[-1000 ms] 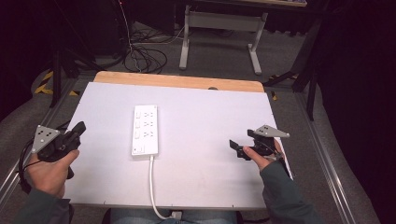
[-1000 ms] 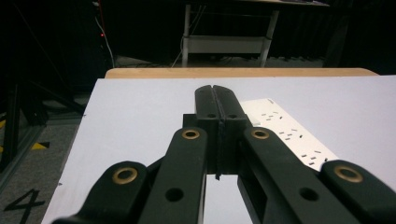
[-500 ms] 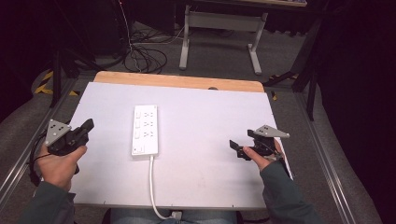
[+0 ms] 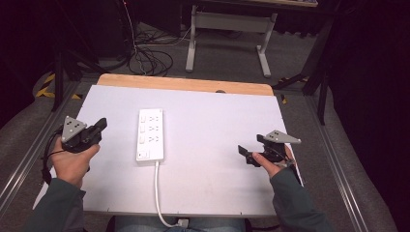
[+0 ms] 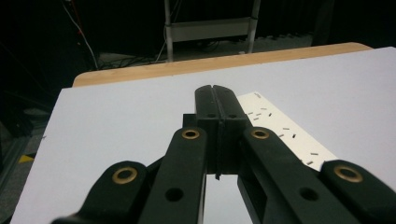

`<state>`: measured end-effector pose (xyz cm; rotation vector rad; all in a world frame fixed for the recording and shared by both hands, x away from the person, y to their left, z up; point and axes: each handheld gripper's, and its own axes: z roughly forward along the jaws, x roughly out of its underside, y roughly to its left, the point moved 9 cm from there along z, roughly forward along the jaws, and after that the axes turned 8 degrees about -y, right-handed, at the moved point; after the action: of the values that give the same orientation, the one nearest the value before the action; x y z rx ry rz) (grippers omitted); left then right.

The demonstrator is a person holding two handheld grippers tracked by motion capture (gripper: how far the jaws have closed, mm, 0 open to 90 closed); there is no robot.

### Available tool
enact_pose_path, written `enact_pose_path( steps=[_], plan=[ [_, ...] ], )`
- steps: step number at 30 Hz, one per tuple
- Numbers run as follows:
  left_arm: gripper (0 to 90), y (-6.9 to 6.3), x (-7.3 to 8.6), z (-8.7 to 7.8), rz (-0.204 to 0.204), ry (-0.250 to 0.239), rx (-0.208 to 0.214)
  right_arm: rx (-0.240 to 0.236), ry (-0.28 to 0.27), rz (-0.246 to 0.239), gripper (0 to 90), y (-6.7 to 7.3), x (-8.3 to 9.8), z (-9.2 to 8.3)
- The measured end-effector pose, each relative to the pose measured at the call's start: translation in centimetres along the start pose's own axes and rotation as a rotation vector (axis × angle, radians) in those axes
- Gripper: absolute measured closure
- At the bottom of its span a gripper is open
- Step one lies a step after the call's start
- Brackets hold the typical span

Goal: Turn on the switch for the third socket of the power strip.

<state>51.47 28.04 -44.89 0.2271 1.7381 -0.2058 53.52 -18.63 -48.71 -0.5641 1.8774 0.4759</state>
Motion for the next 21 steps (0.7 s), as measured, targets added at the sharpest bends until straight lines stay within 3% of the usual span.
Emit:
enact_pose_path(
  steps=[21],
  plan=[
    [90.0, -1.4, 0.2, 3.6, 0.044, 0.052, 0.056, -0.006, 0.002, -0.008, 10.8, 0.1, 0.0, 0.1]
  ],
)
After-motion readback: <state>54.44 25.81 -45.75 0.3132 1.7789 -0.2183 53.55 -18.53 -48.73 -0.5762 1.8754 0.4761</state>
